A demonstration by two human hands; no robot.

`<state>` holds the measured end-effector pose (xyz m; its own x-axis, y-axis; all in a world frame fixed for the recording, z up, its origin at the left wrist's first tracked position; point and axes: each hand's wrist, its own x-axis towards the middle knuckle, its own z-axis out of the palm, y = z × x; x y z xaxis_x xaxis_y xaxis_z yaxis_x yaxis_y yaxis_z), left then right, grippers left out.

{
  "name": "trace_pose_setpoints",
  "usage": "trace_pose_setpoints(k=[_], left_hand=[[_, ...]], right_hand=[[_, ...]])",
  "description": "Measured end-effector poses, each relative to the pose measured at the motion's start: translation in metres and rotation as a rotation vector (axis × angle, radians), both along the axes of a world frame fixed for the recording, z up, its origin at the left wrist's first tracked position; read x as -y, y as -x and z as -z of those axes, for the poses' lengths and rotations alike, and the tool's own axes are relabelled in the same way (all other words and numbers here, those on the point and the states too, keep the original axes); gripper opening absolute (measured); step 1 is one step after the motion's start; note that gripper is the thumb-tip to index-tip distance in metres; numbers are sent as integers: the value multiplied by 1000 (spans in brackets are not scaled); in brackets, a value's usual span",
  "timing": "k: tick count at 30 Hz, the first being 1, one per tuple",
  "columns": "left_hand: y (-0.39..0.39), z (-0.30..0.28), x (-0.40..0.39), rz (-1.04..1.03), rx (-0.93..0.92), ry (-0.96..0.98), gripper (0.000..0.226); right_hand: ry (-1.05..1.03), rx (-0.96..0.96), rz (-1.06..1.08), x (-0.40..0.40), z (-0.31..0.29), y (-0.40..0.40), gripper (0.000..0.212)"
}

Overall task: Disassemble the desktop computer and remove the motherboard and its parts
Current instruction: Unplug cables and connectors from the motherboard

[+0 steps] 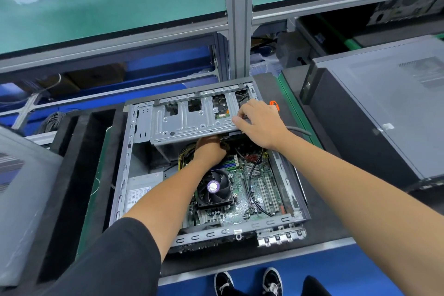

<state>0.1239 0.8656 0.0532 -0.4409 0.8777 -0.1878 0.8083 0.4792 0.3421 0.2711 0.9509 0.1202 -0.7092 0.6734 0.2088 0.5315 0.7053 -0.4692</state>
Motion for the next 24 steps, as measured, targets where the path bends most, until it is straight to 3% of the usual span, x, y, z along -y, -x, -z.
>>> trace_pose_setpoints(k=[19, 24], left_hand=[[2, 2, -1, -22, 47, -2, 31], [1, 2, 2, -35, 23, -10, 22]], right_hand=[[-6, 7, -7, 1, 0, 0, 26], [-28, 19, -1, 0, -3, 4, 27]])
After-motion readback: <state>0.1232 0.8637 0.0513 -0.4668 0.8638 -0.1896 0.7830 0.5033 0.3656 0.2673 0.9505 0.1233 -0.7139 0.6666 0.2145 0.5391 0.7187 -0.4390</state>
